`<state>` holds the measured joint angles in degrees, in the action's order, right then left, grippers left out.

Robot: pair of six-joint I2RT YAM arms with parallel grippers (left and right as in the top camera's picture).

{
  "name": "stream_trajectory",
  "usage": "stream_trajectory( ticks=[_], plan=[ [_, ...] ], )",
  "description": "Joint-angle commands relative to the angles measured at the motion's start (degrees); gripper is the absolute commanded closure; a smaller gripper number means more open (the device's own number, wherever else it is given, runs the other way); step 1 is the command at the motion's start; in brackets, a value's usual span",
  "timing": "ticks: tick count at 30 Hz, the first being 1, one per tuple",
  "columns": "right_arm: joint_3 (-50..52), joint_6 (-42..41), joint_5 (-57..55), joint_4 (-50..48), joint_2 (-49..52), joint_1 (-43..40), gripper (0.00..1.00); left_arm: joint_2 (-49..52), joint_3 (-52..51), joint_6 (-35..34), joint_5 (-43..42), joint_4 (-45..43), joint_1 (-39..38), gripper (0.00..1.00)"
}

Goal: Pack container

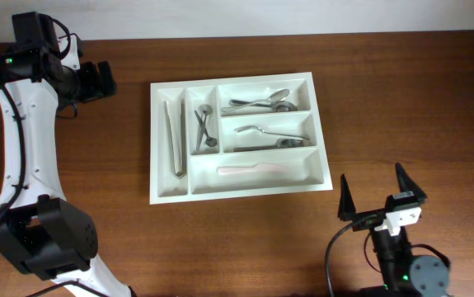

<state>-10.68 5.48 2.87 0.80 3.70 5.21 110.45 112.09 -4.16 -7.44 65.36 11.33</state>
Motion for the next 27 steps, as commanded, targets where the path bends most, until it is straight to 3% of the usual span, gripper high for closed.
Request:
stream_trajectory(
  ticks=[1,10,27],
  plan=[
    [4.8,-6.4,-3.9,-2.4,-2.3,-0.4,0.01,-1.4,0.7,-0.5,-0.2,0.0,0.1,0.01],
    [10.3,-6.4,-5.1,-3.1,-3.5,-0.5,0.01,-1.4,0.7,-0.6,-0.2,0.0,0.1,0.01],
    [10.4,-6.4,-5.5,1.7,-3.5,-2.4,0.01,-1.4,0.7,-0.6,-0.2,0.0,0.1,0.01]
  ],
)
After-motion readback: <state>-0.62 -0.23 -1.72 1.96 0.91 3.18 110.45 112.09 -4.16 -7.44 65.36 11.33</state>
